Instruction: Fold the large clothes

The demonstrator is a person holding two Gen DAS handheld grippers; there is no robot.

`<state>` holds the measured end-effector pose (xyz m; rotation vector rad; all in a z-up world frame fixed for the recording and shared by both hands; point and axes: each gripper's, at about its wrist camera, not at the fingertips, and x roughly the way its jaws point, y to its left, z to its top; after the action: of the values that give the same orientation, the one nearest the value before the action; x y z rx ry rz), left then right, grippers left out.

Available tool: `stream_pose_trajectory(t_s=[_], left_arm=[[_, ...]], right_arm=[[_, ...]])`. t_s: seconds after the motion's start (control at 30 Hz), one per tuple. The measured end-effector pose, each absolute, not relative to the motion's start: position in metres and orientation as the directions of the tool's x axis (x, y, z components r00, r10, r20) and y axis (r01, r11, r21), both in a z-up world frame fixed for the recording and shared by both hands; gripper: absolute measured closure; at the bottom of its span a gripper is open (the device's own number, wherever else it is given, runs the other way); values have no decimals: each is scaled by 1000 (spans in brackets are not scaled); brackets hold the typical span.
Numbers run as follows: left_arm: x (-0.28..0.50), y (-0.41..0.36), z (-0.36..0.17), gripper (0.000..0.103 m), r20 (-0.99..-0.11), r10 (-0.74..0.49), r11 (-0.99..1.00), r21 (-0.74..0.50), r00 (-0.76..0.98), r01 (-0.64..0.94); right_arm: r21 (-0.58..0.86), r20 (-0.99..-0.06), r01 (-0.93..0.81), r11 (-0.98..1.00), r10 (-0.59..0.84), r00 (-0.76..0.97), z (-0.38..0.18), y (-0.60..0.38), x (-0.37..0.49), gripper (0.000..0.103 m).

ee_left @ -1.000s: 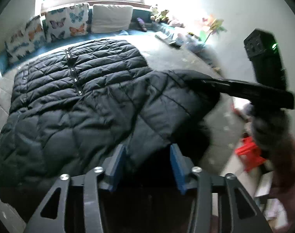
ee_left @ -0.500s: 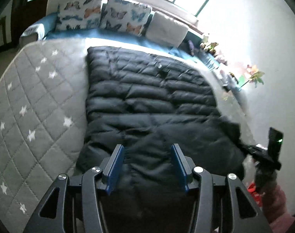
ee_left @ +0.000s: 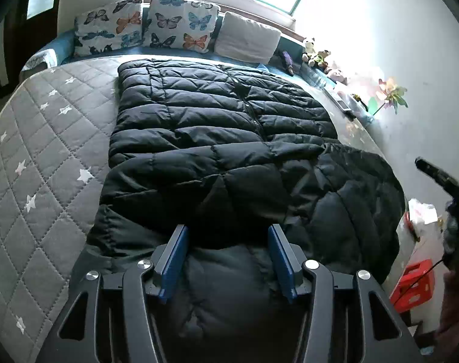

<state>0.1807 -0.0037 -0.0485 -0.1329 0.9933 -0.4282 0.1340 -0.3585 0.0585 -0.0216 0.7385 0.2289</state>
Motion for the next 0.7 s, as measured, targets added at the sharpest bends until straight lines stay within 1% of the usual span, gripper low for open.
stream_pose_trajectory(t_s=[0.17, 0.23, 0.33, 0.43, 0.5, 0.57, 0.7], left_arm=[[182, -12, -44, 47, -799, -377, 919, -261, 468, 296], [182, -16, -32, 47, -793, -395, 910, -268, 464, 318], [189, -30, -14, 47, -778, -418, 895, -263, 469, 360], [206, -46, -12, 47, -780, -440, 883, -283, 446, 376], [217, -54, -18, 47, -791, -447, 878, -301, 417, 372], [222, -64, -25, 47, -798, -454, 873, -309, 397, 377], [217, -81, -34, 47, -801, -452, 864, -281, 394, 418]], right_arm=[[48, -692, -391, 919, 313, 651, 46, -295, 149, 78], [35, -705, -441, 897, 335, 625, 37, -272, 159, 78], [67, -733, -506, 860, 386, 560, 25, -243, 174, 78], [8, -751, -532, 847, 357, 556, 16, -222, 180, 78], [-4, -768, -528, 849, 336, 546, 7, -222, 186, 78], [-11, -771, -503, 864, 313, 554, 1, -233, 189, 78], [-18, -777, -453, 891, 273, 568, -7, -264, 187, 78]])
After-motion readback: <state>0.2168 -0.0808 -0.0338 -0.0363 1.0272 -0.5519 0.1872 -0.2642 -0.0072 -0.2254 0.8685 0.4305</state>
